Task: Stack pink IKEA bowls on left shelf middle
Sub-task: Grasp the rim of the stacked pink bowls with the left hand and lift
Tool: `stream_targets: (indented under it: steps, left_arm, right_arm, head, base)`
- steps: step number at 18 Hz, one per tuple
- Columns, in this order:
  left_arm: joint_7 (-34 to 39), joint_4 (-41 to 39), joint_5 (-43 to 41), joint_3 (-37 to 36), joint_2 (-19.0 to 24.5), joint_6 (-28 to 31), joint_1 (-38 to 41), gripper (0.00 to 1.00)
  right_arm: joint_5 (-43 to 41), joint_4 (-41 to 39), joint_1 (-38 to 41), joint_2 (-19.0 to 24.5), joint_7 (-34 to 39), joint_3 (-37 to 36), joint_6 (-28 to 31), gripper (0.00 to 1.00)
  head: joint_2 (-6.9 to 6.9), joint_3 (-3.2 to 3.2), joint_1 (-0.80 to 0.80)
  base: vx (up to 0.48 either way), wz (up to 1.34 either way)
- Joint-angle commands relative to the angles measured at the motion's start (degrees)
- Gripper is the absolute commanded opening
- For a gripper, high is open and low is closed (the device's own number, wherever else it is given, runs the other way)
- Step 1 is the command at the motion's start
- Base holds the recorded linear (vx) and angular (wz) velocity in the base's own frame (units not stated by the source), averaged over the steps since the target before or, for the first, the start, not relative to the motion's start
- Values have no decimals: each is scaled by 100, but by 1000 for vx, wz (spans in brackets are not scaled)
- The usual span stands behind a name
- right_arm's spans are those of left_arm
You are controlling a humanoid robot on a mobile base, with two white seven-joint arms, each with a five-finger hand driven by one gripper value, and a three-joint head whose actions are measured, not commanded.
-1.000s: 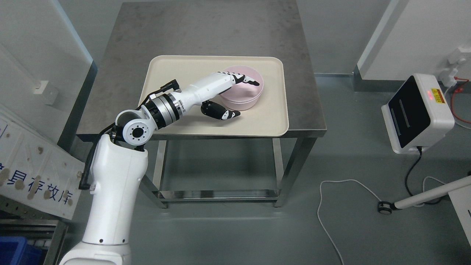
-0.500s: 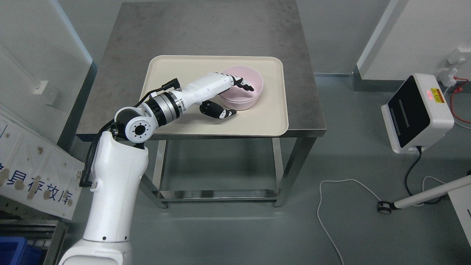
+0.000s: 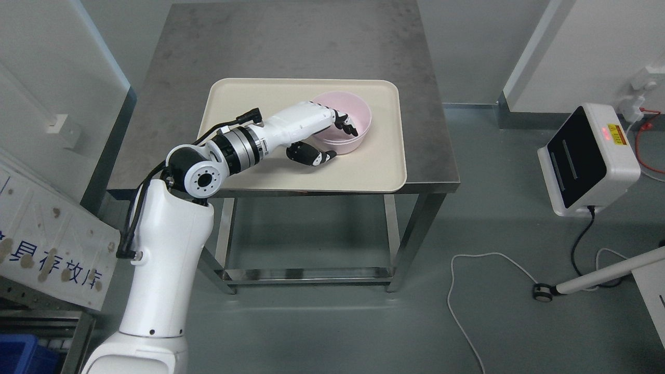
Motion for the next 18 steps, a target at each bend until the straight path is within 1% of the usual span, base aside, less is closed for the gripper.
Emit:
stream_targets:
  steps: [1,3,4,5,7,10,14,16,18]
  left_arm:
    - [1,-1,-127,-180,212,-35,-63,24]
    - [1,7,-127,-75,221,-236,-99,8]
    - [1,-1,-119,39,212,-315,-116,2]
    - [1,-1,-110,144,195,-360,-125,0]
    - [1,-36,-48,328,160,-378,-195,0]
    - [-17,-89,451,838,159,-448,-406,1]
    - [-34,-361,935,1339,195,-720,-389,2]
    - [-288,-624,1225,1638,195,-843,-371,2]
    - [-412,-678,1270,1744,203,-1149,-301,3]
  right_arm:
    - [44,0,0,-100,6,-62,3,100]
    - [44,0,0,-100,14,-62,3,100]
    - [44,0,0,-100,6,-62,3,100]
    - [44,0,0,-100,6,-62,3,100]
    - [44,0,0,-100,14,-53,3,100]
    - [44,0,0,-100,6,-62,3,100]
    - [44,0,0,-100,14,-53,3,100]
    - [44,0,0,-100,6,-62,3,100]
    - [44,0,0,-100,6,-62,3,100]
  head:
    - [0,0,0]
    - [0,0,0]
    - [0,0,0]
    - [0,0,0]
    - [0,0,0]
    - [0,0,0]
    - [0,0,0]
    - [0,0,0]
    - [0,0,0]
  base:
    - [0,0]
    - [0,0]
    - [0,0]
    - [0,0]
    - [-13,-8]
    - [-43,7]
    - [-55,7]
    - [-86,6]
    - [-105,-35]
